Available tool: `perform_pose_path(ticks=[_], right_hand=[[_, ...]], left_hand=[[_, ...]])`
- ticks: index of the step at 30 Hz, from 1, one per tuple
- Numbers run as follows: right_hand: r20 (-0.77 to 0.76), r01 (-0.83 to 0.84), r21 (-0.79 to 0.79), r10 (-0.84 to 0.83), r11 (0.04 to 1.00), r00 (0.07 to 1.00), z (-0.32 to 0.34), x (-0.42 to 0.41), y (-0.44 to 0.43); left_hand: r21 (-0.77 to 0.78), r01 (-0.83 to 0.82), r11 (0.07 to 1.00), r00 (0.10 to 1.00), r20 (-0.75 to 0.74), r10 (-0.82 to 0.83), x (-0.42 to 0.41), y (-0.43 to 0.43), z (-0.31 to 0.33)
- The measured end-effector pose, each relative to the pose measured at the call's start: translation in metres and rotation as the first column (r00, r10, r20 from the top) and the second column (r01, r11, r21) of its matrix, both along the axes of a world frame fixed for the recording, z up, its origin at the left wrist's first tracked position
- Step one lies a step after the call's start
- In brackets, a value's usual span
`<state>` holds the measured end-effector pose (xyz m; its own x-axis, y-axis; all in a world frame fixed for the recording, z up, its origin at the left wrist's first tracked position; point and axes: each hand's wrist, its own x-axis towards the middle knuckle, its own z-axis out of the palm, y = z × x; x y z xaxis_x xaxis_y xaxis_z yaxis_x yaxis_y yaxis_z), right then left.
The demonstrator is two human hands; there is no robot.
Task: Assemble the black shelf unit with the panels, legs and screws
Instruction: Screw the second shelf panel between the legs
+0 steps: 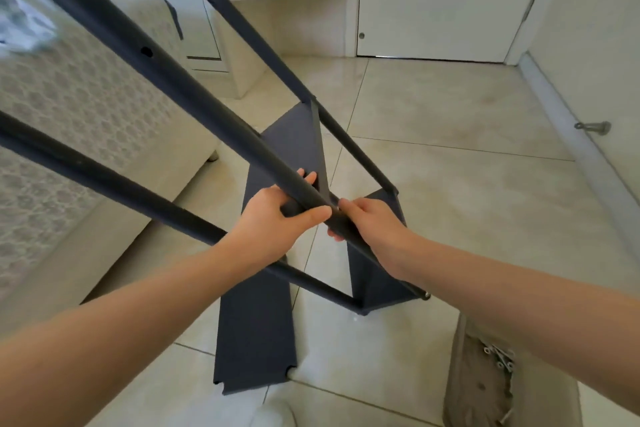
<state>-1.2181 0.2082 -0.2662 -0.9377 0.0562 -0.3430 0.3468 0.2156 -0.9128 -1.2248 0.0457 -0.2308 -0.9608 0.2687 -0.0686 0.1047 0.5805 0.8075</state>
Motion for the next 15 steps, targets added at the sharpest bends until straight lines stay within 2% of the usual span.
perform_pose_path(ticks=[8,15], right_hand=[[0.014,-0.046,0.019,0.046,0.999,0.999,-0.012,0.0,-0.018],[0.062,-0.181,0.183,0.172,0.966,0.983,-0.04,0.01,-0.031]], left_hand=[[0.148,-0.084,0.985,0.996,0.047,0.078,0.011,-0.03,-0.033],[0.301,-0.119,0.946,0.986,0.152,0.076,0.029,-0.058,-0.085]])
